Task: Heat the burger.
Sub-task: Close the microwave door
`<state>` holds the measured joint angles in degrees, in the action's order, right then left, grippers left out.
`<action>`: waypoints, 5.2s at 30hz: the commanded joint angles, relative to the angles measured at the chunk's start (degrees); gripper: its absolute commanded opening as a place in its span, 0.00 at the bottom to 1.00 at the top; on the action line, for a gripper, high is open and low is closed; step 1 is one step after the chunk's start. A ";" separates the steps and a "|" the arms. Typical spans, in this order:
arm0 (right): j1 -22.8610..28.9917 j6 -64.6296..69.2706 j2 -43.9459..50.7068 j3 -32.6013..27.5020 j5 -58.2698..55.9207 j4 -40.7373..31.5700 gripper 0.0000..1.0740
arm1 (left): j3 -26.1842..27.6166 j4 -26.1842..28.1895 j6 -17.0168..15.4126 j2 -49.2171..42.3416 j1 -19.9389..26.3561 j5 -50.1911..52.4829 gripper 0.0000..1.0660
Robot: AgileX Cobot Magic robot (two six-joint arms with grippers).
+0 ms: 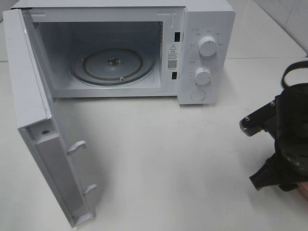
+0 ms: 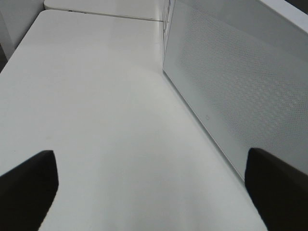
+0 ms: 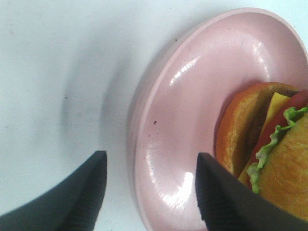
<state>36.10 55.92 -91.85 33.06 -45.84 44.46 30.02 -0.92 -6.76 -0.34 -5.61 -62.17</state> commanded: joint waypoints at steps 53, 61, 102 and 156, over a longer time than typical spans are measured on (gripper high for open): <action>-20.28 -55.92 84.05 0.06 -17.88 -40.57 0.71 | -0.17 0.23 -0.17 -0.97 0.11 0.74 0.92; -28.36 -56.38 91.33 0.06 -17.70 -40.62 0.71 | -0.17 0.23 -0.17 -0.97 0.11 0.74 0.92; -32.09 -55.92 93.62 -4.35 -11.06 -44.86 0.71 | -0.17 0.23 -0.17 -0.97 0.11 0.74 0.92; -32.09 -55.92 93.62 -4.35 -11.06 -44.86 0.71 | -5.73 1.78 6.13 40.62 0.00 48.59 0.00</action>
<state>4.13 0.00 0.29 28.76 -57.70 -0.34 26.01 0.00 -3.44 37.24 -5.61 -23.66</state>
